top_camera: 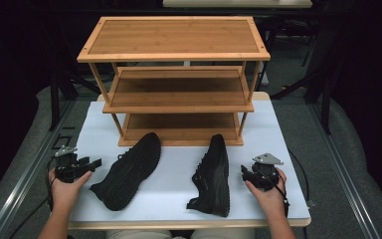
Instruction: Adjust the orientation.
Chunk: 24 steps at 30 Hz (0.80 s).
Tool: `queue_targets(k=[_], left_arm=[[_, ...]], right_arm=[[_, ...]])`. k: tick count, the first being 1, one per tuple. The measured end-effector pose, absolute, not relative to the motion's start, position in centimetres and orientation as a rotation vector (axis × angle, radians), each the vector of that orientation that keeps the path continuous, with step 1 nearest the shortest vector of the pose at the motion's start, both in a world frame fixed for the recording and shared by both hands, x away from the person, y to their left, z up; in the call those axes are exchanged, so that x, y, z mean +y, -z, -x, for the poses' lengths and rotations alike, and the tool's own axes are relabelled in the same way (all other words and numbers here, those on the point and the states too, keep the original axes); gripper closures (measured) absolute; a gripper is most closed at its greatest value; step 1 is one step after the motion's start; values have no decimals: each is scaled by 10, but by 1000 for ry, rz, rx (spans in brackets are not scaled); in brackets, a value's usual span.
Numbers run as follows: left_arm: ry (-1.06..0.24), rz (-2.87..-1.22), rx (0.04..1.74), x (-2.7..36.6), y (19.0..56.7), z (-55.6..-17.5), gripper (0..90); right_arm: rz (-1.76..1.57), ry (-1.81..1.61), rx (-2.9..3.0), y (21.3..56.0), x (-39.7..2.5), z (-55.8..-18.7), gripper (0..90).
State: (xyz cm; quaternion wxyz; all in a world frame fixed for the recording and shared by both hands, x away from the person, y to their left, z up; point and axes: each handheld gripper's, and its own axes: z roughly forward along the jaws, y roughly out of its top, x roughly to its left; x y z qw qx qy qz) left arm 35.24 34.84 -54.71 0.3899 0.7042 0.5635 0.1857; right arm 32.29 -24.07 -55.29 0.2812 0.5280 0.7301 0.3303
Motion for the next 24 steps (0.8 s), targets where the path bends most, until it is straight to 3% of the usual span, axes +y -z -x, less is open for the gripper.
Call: queue_targets(k=[8,24], left_arm=[[-455,-1819,1321,334,535,-339,455],[-425,-1836,1282,326,530,-338,500]], right_arm=[[-1414,-966,1916,548,-243,-309,420],[-1485,-1021,1910,551,-248,-307,433]])
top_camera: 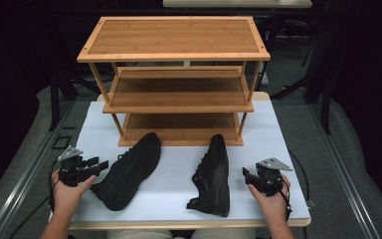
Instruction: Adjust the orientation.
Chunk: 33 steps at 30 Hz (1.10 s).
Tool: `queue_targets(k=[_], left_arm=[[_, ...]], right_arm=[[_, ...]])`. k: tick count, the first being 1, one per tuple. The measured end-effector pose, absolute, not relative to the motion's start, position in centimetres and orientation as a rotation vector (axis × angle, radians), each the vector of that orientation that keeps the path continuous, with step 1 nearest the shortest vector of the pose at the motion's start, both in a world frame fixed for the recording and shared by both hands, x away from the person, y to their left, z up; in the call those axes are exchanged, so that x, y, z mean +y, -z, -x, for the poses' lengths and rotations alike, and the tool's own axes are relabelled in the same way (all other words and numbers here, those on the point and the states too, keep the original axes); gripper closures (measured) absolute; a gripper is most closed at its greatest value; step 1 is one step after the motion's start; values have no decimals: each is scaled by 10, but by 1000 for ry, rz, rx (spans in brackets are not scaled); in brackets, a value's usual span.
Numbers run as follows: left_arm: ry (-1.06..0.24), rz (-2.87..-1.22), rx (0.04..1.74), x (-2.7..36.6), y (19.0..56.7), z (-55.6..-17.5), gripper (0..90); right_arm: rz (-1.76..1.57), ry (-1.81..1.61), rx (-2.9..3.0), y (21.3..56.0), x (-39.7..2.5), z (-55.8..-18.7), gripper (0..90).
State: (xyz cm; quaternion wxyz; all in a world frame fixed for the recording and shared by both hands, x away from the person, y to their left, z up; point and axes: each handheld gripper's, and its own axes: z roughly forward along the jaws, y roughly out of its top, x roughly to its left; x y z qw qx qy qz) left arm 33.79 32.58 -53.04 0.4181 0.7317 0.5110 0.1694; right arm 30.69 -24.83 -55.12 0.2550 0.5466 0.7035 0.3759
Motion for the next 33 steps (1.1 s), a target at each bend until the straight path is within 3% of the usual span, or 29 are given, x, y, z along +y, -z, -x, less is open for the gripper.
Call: queue_targets(k=[17,20,33], left_arm=[[-418,-1875,1190,328,504,-324,531],[-371,-1912,1160,322,505,-322,634],[-366,-1991,1105,298,503,-310,798]], right_arm=[[-1482,-1034,1903,550,-249,-303,445],[-1478,-1030,1901,550,-248,-303,446],[-1456,-1033,1900,548,-246,-300,489]])
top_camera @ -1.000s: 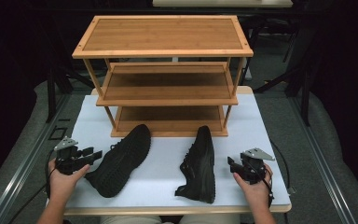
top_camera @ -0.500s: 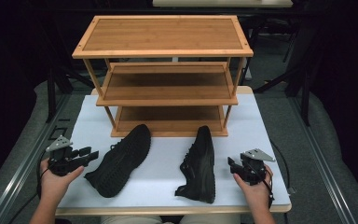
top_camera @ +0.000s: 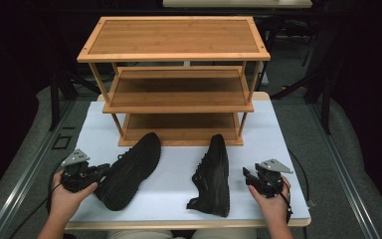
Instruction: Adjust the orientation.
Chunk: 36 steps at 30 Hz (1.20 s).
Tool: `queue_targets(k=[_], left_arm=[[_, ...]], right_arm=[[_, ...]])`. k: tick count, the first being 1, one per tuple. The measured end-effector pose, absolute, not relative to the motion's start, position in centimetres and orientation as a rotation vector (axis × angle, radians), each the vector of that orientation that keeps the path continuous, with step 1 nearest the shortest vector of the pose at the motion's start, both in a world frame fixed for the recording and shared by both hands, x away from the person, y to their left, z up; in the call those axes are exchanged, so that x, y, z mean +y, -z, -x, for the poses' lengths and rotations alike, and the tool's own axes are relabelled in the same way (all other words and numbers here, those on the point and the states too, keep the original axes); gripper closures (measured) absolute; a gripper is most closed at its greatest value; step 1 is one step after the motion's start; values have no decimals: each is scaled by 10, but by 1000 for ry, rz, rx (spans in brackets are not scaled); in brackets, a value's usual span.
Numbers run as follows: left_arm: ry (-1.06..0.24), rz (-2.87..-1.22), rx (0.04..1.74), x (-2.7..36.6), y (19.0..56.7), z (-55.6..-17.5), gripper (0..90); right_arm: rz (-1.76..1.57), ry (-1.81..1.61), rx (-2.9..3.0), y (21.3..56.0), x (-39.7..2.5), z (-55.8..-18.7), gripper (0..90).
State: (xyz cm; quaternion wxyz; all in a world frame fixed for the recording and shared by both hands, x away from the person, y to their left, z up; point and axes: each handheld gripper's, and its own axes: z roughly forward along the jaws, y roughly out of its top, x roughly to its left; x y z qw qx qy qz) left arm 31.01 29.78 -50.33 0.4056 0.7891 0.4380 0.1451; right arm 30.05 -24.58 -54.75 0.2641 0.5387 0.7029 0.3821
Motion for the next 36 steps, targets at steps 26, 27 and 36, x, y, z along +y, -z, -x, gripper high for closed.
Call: queue_targets(k=[26,27,36], left_arm=[[-272,-2082,1013,276,506,-306,900],[-264,-2081,1006,273,505,-305,900],[-253,-2069,1002,269,503,-304,900]], right_arm=[[-1487,-1062,1905,549,-250,-301,674],[-1489,-1064,1902,549,-250,-301,672],[-1495,-1076,1902,549,-250,-302,666]])
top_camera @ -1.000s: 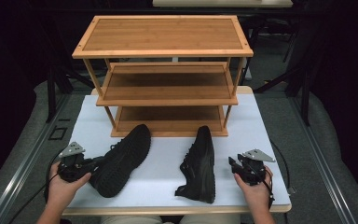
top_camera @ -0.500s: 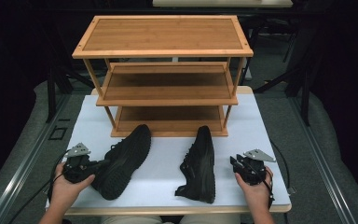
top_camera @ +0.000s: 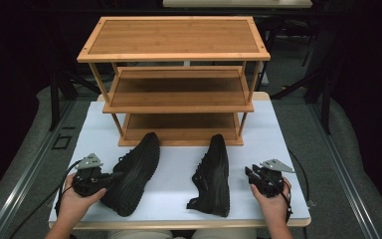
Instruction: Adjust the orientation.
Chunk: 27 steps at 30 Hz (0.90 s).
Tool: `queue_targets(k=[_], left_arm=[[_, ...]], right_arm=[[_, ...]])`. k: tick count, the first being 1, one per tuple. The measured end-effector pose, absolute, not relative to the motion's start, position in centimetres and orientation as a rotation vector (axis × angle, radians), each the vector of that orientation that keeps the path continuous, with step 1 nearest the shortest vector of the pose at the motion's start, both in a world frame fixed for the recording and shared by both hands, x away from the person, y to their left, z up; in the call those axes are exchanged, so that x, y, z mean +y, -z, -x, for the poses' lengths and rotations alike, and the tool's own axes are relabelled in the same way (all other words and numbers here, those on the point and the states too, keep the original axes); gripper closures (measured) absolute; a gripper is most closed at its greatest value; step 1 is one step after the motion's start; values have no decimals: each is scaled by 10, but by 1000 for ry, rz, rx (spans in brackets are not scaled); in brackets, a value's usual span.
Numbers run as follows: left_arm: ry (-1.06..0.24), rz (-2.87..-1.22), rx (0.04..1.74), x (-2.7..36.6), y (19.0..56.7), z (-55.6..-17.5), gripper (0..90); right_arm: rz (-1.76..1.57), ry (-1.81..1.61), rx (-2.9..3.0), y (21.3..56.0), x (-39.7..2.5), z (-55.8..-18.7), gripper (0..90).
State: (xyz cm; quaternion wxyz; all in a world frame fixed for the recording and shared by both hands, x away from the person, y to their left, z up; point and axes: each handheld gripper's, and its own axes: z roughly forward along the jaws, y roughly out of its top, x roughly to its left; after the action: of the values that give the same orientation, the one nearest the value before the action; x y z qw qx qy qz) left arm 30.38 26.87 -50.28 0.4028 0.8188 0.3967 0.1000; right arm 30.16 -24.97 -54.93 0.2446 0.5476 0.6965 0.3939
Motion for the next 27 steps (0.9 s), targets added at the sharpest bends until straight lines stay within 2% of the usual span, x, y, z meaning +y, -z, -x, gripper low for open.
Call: queue_targets(k=[8,14,19,23,27], left_arm=[[-258,-2078,951,255,493,-299,900],[-208,-2075,897,240,484,-295,900],[-220,-2086,853,214,470,-284,890],[-173,-2037,841,197,458,-278,776],[-158,-2017,850,191,458,-280,709]], right_arm=[[-1497,-1083,1901,549,-250,-302,663],[-1500,-1083,1899,549,-250,-301,658],[-1494,-1096,1890,549,-250,-301,658],[-1506,-1082,1892,549,-252,-301,656],[-1505,-1081,1893,549,-252,-301,653]])
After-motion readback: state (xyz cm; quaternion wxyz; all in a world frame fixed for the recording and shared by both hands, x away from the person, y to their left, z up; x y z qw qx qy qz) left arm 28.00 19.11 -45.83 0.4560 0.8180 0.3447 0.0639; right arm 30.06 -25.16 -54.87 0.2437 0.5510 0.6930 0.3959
